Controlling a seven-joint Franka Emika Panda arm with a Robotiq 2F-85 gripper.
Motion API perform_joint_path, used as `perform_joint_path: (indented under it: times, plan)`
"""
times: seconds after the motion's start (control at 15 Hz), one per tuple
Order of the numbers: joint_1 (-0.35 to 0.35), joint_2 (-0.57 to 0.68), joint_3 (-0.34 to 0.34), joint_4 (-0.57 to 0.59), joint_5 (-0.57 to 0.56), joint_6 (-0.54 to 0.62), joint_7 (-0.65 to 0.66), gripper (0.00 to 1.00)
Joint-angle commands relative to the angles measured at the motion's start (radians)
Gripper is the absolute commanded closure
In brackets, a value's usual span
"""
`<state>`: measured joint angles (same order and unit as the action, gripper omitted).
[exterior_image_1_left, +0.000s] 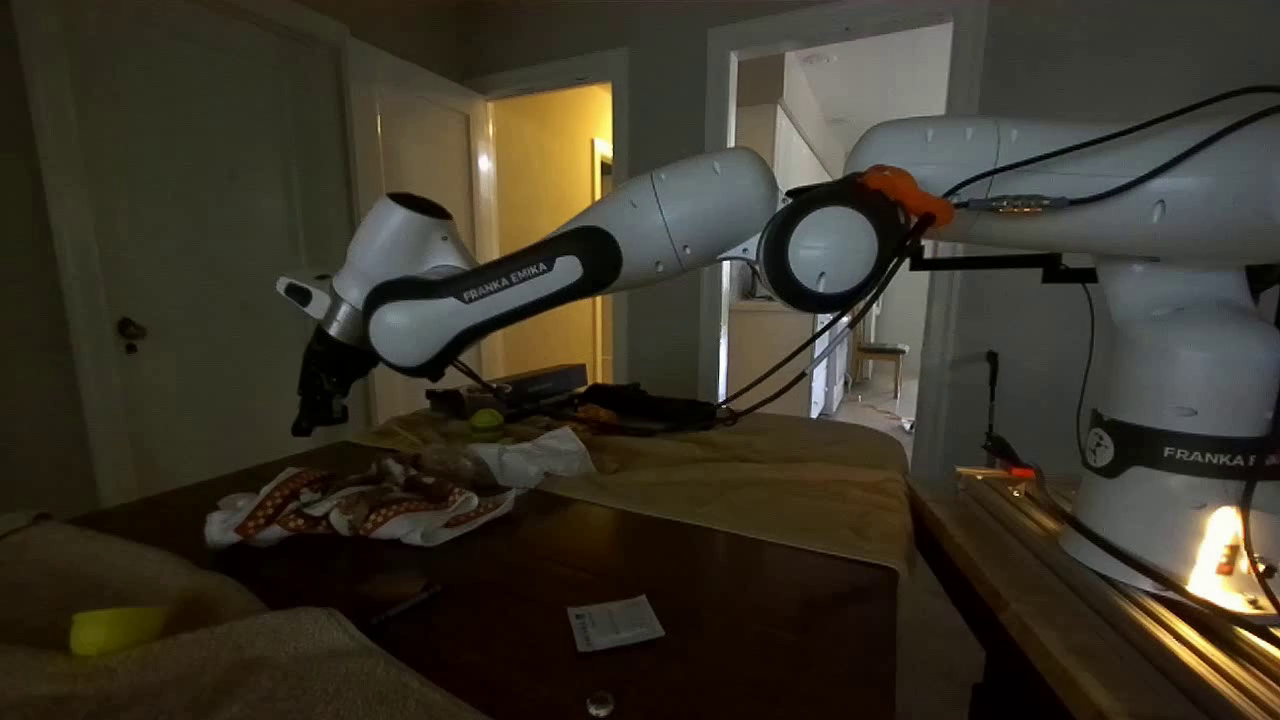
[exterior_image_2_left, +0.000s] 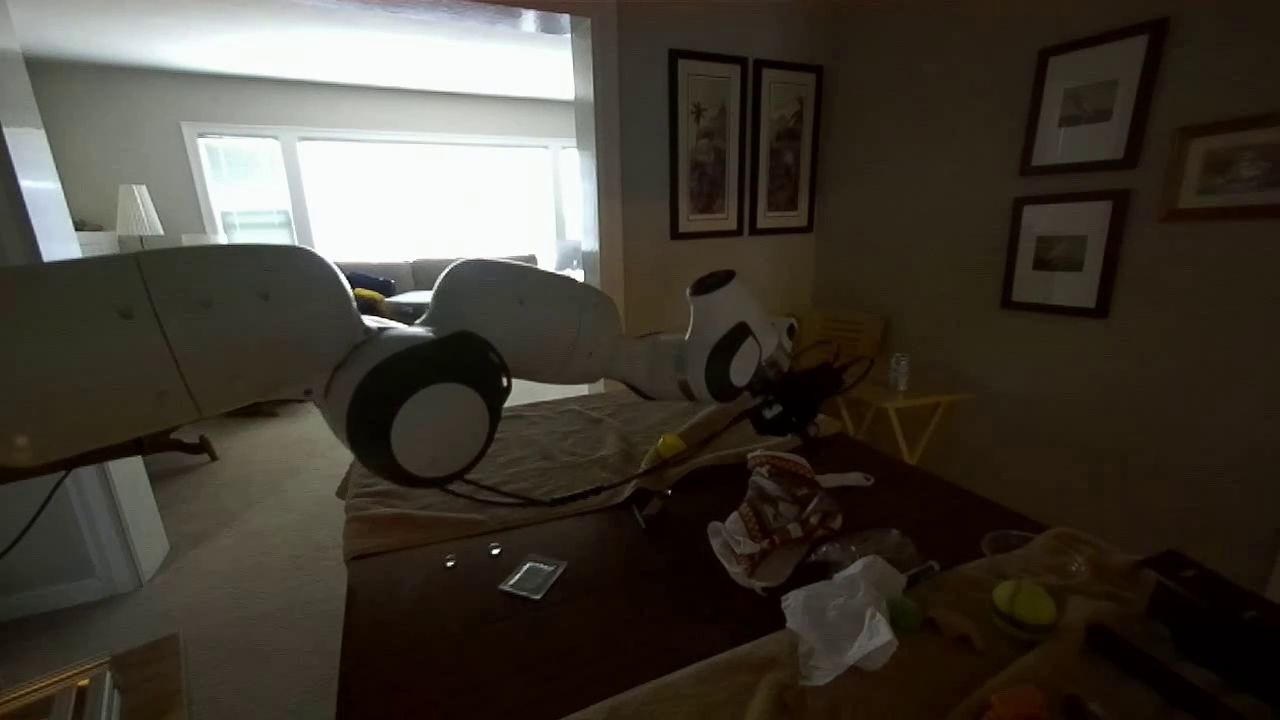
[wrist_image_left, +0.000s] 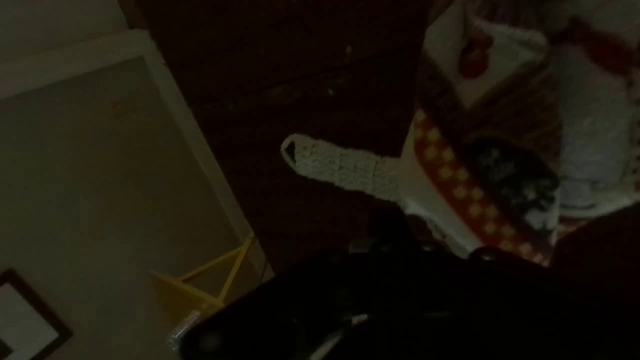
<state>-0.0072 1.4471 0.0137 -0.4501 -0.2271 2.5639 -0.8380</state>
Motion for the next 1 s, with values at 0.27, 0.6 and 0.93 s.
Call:
perform_joint_path:
  times: [0.27, 0.6, 0.93]
  plan:
    - [0.113, -0.069, -0.196, -0.004, -0.036, -0.178, 0.470, 1.00]
    - [0.134, -0.065, -0.211, -0.014, -0.010, -0.334, 0.716, 1.00]
    - [0.107, -0.023, -0.190, 0.006, -0.004, -0.270, 0.744, 1.00]
